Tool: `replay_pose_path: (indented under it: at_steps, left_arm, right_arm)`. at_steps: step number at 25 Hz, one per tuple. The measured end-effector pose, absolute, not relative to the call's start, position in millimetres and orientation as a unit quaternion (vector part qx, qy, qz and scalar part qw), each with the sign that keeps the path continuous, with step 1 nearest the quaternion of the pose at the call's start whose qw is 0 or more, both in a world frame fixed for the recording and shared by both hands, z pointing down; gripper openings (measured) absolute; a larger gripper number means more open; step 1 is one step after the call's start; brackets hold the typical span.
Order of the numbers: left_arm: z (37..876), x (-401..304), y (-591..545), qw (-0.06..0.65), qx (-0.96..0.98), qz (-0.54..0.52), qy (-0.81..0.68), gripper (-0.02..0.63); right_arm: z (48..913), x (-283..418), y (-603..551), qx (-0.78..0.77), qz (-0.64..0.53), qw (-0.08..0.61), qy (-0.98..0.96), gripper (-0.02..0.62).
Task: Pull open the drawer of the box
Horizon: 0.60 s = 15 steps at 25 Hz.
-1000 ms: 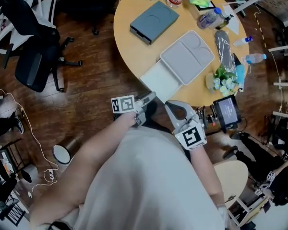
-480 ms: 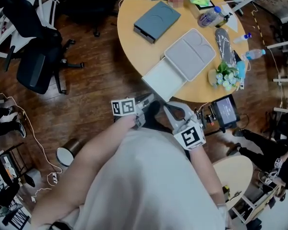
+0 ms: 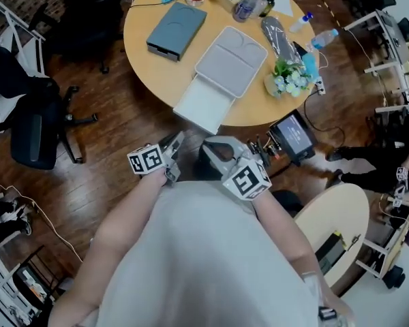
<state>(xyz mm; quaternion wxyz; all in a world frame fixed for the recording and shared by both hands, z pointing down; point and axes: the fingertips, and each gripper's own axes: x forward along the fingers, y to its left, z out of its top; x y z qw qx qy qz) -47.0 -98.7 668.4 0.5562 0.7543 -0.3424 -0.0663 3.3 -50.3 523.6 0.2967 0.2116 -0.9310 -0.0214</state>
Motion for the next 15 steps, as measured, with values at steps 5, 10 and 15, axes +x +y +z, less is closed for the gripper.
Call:
replay_pose_path:
  at_steps: [5, 10, 15]
  left_arm:
    - [659.9, -59.7, -87.3, 0.512, 0.786, -0.030, -0.344, 0.005]
    - [643.6, -74.8, -78.5, 0.476, 0.809, -0.016, -0.346, 0.005]
    - [635.8, -84.3, -65.2, 0.436, 0.832, 0.022, -0.342, 0.005]
  right_arm:
    - [523.6, -2.1, -41.0, 0.226, -0.024, 0.294, -0.928, -0.003]
    - [521.1, -6.7, -31.3, 0.237, -0.020, 0.282, -0.930, -0.002]
    - [513.5, -14.6, -26.5, 0.247, -0.011, 0.255, -0.935, -0.003]
